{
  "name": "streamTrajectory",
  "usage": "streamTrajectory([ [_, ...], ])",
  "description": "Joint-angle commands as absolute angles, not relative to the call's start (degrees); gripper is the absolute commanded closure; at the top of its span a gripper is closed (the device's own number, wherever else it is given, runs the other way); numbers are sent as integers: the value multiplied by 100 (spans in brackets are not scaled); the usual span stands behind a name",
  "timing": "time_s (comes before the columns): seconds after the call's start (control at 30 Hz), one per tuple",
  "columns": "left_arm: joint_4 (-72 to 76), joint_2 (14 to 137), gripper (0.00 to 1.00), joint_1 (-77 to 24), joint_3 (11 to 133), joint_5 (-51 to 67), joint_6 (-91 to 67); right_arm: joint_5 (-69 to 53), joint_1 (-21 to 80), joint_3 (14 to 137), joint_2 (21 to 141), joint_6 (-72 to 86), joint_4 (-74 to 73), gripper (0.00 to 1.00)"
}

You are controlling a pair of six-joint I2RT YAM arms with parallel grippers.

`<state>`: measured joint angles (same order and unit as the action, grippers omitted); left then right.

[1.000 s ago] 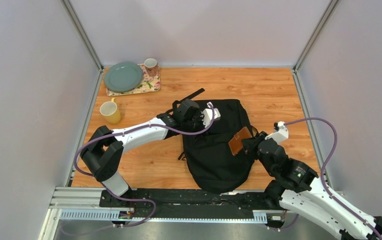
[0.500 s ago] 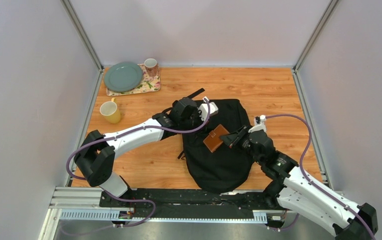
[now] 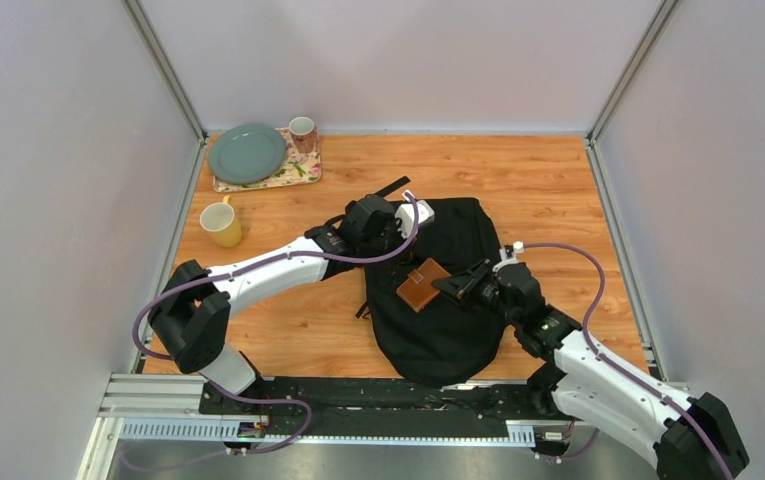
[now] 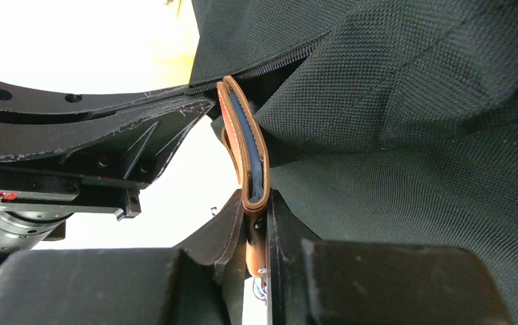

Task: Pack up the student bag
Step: Place the personal item in the student bag.

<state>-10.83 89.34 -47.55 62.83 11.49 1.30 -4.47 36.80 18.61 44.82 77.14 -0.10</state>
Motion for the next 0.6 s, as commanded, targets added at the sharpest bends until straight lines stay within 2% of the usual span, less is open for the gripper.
streamTrajectory([
  [0.0,-721,8675,100,-4755,6390,1143,-114,-860,3481,1759,4570,8041,351,100],
  [0.57,-835,8859,100,-4755,6548,1300,-132,-1222,3419,1714,4763,7875,720,100],
])
